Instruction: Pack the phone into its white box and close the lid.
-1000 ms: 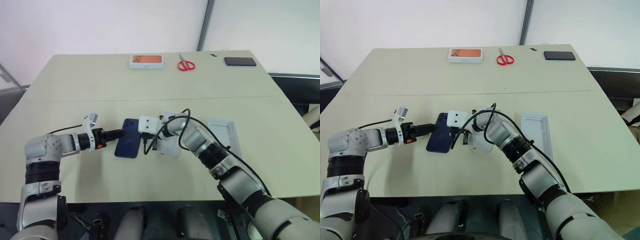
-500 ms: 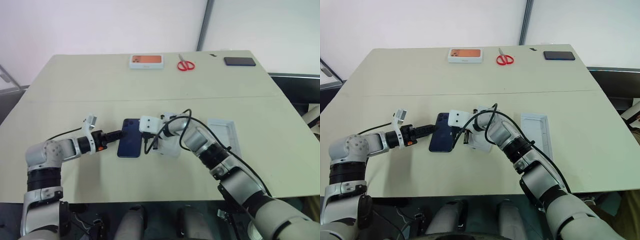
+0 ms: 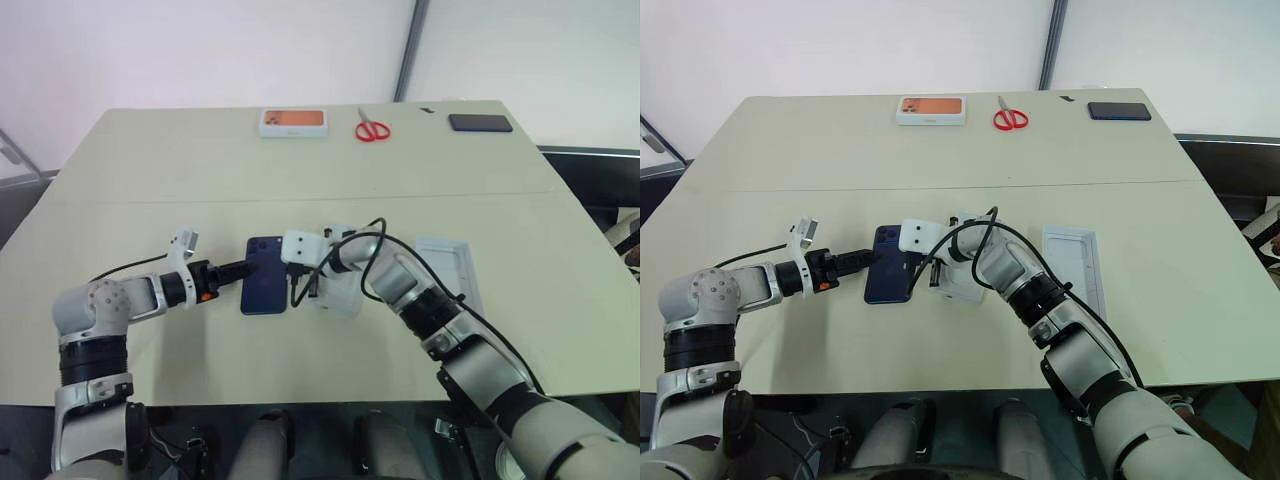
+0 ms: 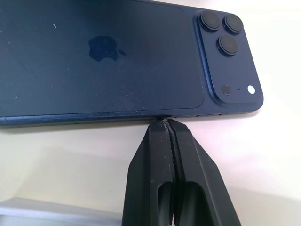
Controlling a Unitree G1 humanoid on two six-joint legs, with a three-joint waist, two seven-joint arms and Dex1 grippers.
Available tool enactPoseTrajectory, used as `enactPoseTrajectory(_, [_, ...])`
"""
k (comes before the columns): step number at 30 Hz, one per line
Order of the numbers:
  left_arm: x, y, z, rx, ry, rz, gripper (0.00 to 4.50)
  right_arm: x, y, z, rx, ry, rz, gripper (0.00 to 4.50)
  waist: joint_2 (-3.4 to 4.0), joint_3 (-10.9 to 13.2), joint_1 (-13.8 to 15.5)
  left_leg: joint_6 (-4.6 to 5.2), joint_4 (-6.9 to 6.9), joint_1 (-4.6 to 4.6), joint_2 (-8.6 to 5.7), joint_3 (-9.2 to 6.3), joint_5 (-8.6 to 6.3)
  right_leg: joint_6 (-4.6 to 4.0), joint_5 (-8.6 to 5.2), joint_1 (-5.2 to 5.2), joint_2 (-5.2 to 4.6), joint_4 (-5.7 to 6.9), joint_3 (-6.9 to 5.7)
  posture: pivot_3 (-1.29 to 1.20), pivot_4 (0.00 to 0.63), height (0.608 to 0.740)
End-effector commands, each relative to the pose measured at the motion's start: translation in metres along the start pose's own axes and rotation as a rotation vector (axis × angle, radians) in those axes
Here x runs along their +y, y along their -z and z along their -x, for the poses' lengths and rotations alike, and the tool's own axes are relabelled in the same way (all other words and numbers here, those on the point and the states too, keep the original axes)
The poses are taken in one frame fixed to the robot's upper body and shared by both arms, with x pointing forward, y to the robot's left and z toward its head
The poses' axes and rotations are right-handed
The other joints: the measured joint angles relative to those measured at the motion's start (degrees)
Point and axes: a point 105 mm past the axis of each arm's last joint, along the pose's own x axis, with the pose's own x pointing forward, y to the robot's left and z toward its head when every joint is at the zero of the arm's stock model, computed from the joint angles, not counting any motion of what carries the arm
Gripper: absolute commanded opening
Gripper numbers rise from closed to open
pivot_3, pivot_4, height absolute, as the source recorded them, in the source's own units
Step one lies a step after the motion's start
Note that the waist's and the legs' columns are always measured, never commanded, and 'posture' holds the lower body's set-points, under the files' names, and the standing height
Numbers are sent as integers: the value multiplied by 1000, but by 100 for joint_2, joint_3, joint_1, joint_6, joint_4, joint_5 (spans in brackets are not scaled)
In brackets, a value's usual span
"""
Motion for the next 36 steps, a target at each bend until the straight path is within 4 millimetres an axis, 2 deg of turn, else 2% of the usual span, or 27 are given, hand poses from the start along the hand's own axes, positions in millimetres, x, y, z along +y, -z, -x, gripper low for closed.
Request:
enactPoseTrajectory(1, [-32, 0, -13, -12, 193, -24, 3400, 12, -11, -8, -34, -39, 29, 42, -3, 2, -2, 0, 0, -1, 0, -1, 0, 0, 0, -1, 0, 0, 0, 0, 150, 740])
enactPoseTrajectory(3, [-35, -12, -9, -68, 233, 53, 3400, 13, -11, -8, -33, -39, 29, 42, -4, 2, -3, 0, -1, -1, 0, 0, 0, 0, 0, -2, 0, -1, 0, 0, 150, 740])
enactPoseTrajectory(6, [-22, -3, -10, -20, 144, 19, 3400, 13, -11, -8, -34, -39, 30, 42, -7, 4, -13, 0, -3, -1, 1, -1, 0, 0, 0, -2, 0, -2, -1, 0, 150, 740])
enactPoseTrajectory(8, [-29, -6, -7, -44, 194, 39, 3400, 13, -11, -7, -33, -39, 32, 42, -8, 5, -20, -1, -6, -1, 1, -1, 0, 0, 0, -4, 0, -3, 1, 0, 150, 740])
enactPoseTrajectory(11, [-23, 1, -8, -11, 150, -6, 3400, 13, -11, -7, -32, -37, 35, 42, -8, 5, -24, -1, -9, -1, 1, -2, 0, 0, 0, -6, -1, -5, 2, 0, 150, 740])
enactPoseTrajectory(15, [-24, 4, -7, 0, 167, 31, 3400, 13, -10, -8, -28, -37, 42, 42, -9, 5, -21, -1, -10, -1, 1, -2, 0, 0, 0, -7, -1, -5, 2, 0, 150, 740])
enactPoseTrajectory(19, [-10, 14, -5, 63, 67, -21, 3400, 14, -12, -8, -36, -40, 43, 42, -9, 5, -28, -1, -13, -1, 2, -2, 0, 0, 0, -8, -2, -5, 4, 0, 150, 740])
enactPoseTrajectory(24, [-6, 2, 12, 68, 12, -59, 3400, 15, -11, -9, -32, -43, 45, 42, -9, 5, -60, -1, -23, -1, 2, 0, -1, -1, 0, -15, -2, -7, 6, 0, 150, 740])
enactPoseTrajectory(29, [3, -1, 28, 76, -19, -75, 3400, 15, -11, -9, -33, -43, 48, 42, -10, 6, -175, -12, -53, -1, 2, 2, 7, -1, 0, -30, -3, -9, 11, 0, 150, 740])
enactPoseTrajectory(31, [7, -10, 33, 44, -39, -63, 3400, 16, -11, -9, -33, -44, 48, 42, -11, 6, -187, -18, -65, -1, 4, 3, 11, -2, 0, -39, 0, -8, 14, 0, 150, 740])
enactPoseTrajectory(36, [7, -10, 37, 54, -36, -65, 3400, 16, -11, -10, -32, -46, 52, 42, -12, 7, -186, -21, -70, 0, 12, 1, 13, -3, 0, -44, 11, -7, 15, 0, 150, 740])
